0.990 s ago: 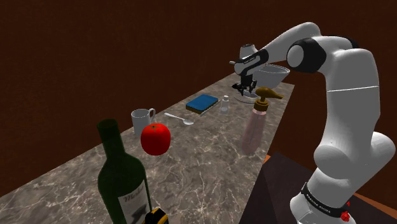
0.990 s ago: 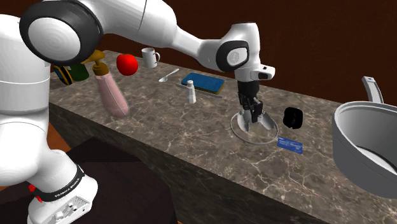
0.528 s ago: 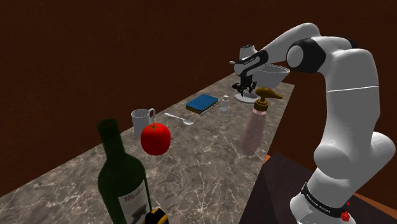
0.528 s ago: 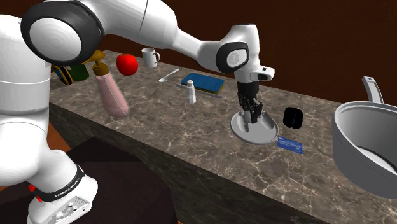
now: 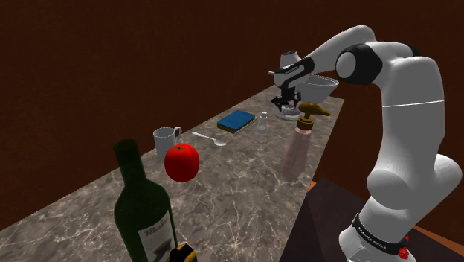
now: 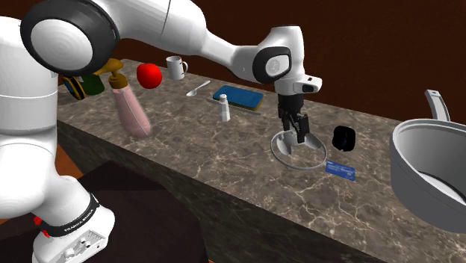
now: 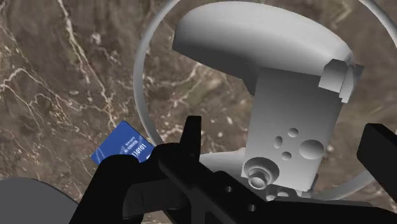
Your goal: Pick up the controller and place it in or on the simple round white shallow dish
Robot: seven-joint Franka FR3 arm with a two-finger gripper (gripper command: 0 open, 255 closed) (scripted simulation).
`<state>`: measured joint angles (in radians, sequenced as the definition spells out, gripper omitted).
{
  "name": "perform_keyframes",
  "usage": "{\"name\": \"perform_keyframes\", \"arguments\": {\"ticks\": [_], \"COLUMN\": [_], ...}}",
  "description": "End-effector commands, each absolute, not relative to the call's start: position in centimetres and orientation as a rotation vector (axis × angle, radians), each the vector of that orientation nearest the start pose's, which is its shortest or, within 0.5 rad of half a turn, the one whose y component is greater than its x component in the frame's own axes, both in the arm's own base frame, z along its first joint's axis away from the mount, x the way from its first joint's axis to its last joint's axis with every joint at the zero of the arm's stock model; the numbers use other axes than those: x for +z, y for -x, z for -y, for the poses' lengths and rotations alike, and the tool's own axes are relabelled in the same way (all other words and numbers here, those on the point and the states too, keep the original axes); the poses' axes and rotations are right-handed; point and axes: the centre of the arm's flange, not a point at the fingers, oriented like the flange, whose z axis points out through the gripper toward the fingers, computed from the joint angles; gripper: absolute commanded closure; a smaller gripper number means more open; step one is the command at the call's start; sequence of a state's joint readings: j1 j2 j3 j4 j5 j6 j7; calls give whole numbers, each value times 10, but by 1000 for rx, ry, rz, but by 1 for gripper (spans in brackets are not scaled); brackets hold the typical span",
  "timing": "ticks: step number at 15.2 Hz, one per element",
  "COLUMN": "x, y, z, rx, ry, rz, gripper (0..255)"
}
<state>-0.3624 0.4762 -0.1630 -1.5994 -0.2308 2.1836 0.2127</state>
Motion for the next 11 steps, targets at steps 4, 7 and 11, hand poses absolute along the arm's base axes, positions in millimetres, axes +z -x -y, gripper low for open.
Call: {"name": "perform_keyframes", "arguments": {"ticks": [4, 7, 11], "x": [412, 412, 412], "y": [-605, -605, -605], "z": [330, 330, 330], "rx": [-117, -117, -117], "ry": [3273, 3273, 3273], "rz": [-1001, -1001, -1001], "gripper": [0, 0, 0]}}
